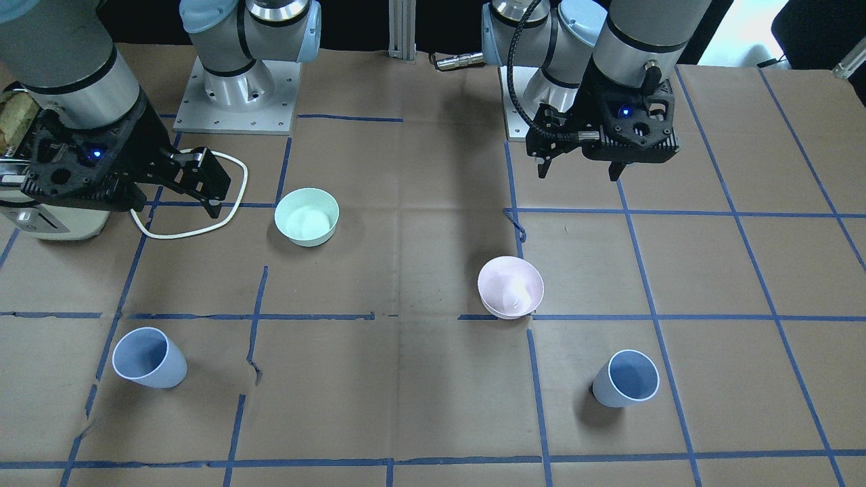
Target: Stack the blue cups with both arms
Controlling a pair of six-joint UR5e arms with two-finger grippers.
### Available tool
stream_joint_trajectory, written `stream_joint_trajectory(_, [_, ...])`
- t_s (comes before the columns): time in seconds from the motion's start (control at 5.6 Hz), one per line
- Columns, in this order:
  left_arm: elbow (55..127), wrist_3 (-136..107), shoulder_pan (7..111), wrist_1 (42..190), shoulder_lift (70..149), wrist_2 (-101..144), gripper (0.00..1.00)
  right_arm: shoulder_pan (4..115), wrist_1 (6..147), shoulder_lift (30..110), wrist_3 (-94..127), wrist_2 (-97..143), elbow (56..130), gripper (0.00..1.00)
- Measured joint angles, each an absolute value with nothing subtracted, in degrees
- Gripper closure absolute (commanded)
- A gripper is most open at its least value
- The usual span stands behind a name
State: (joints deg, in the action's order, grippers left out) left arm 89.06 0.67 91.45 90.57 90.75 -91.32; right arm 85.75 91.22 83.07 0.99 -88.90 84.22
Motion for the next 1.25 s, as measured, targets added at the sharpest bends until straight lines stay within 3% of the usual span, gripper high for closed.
stream_joint_trajectory(0.36, [88.1, 1.3, 90.5, 87.7, 95.0, -91.4, 0.01, 77.6, 93.6, 77.2, -12.0, -88.8, 80.7, 0.00])
stream_joint_trajectory(0.71, [88.0, 5.1, 88.7, 75.8, 103.0, -91.4, 0.01, 72.1, 94.7, 72.2, -21.3, -88.5, 78.4, 0.00])
stream_joint_trajectory(1.07, [88.3, 10.4, 87.0, 64.7, 110.8, -91.3, 0.01, 71.8, 98.8, 71.7, -22.2, -87.7, 83.9, 0.00])
stream_joint_trajectory(1.25, [88.8, 11.7, 86.8, 59.5, 114.4, -91.3, 0.01, 72.4, 108.1, 70.7, -21.8, -87.6, 88.1, 0.00])
